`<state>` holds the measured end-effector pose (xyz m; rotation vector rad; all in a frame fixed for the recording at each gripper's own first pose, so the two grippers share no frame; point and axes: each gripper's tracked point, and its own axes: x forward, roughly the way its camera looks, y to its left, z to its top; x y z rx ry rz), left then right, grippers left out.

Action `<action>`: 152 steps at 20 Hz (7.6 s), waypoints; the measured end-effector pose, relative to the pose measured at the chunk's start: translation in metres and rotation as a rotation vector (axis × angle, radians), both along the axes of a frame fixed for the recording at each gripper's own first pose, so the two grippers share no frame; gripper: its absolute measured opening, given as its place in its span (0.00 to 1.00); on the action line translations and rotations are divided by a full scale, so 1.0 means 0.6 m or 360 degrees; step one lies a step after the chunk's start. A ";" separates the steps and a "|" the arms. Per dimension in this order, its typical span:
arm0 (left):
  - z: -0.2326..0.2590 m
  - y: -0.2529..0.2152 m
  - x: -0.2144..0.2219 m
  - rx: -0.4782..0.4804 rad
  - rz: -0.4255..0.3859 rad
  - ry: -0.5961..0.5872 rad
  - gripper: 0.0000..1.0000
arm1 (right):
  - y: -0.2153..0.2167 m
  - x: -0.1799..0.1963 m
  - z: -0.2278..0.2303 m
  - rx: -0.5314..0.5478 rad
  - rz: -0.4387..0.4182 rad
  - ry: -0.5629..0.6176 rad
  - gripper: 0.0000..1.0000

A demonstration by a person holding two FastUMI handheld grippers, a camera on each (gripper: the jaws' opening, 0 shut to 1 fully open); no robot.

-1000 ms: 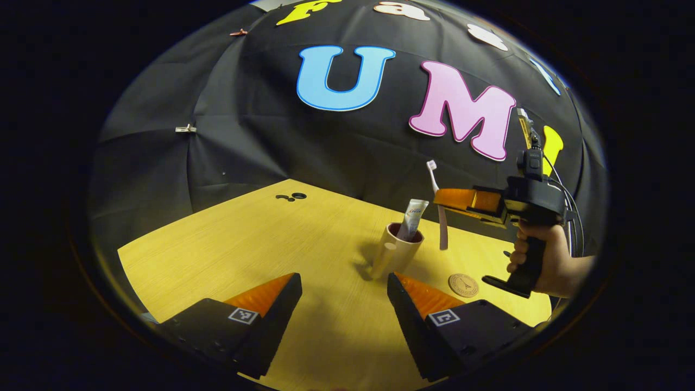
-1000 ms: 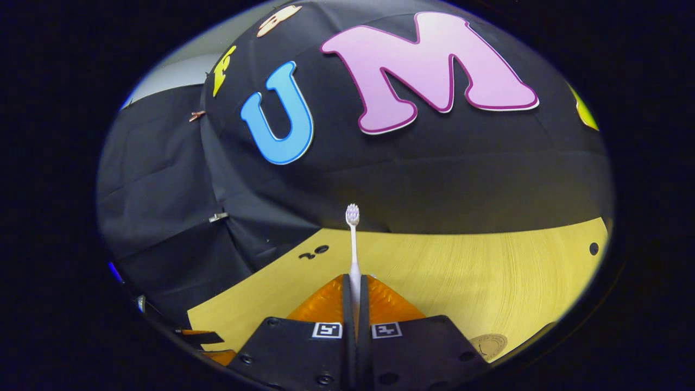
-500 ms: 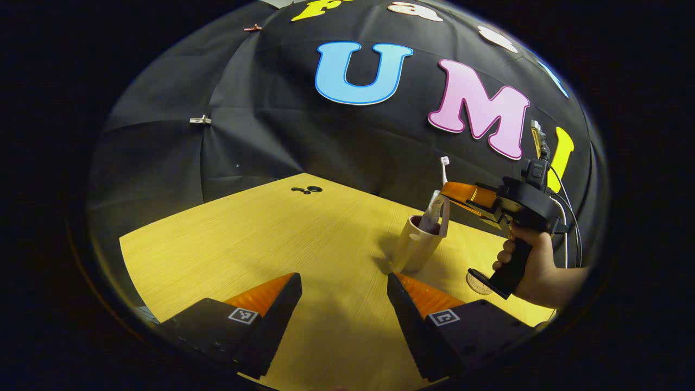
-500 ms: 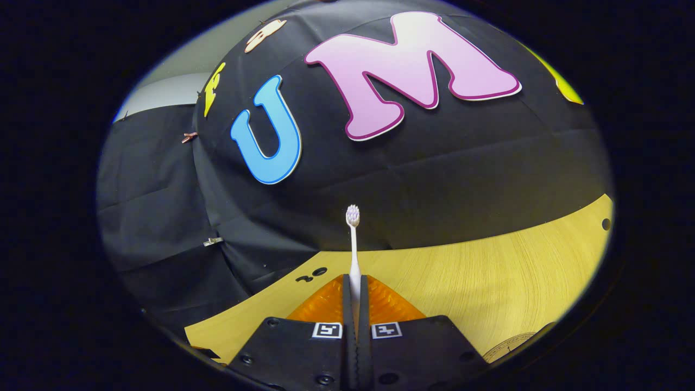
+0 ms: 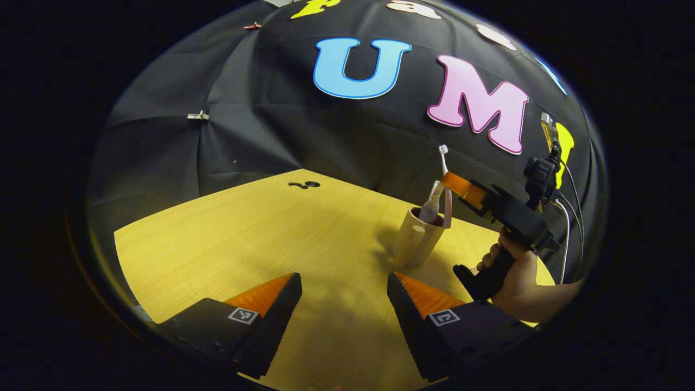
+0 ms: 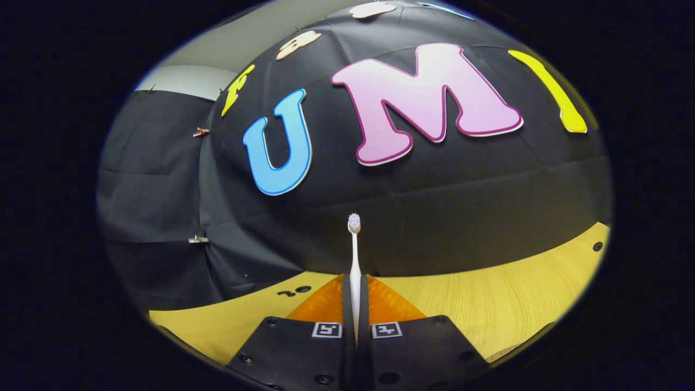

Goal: Put the toothbrush and toothpaste on the desktop into the cup, then pick up the cup and place it on the coaster on the desktop.

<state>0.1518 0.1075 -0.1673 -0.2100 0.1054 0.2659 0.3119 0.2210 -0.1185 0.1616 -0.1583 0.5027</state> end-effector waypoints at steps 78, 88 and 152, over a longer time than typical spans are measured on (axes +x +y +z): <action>-0.018 -0.115 0.284 0.0687 -0.0833 0.1385 0.32 | -0.698 -0.262 -0.120 -0.0309 -0.0792 0.0663 0.99; -0.016 -0.131 0.270 0.0549 -0.0775 0.1326 0.24 | -0.669 -0.281 -0.123 -0.0341 -0.0724 0.0699 0.99; 0.245 -0.204 -0.167 0.0417 -0.0702 0.0004 0.99 | -0.405 -0.550 0.119 -0.0390 -0.0614 0.0369 0.98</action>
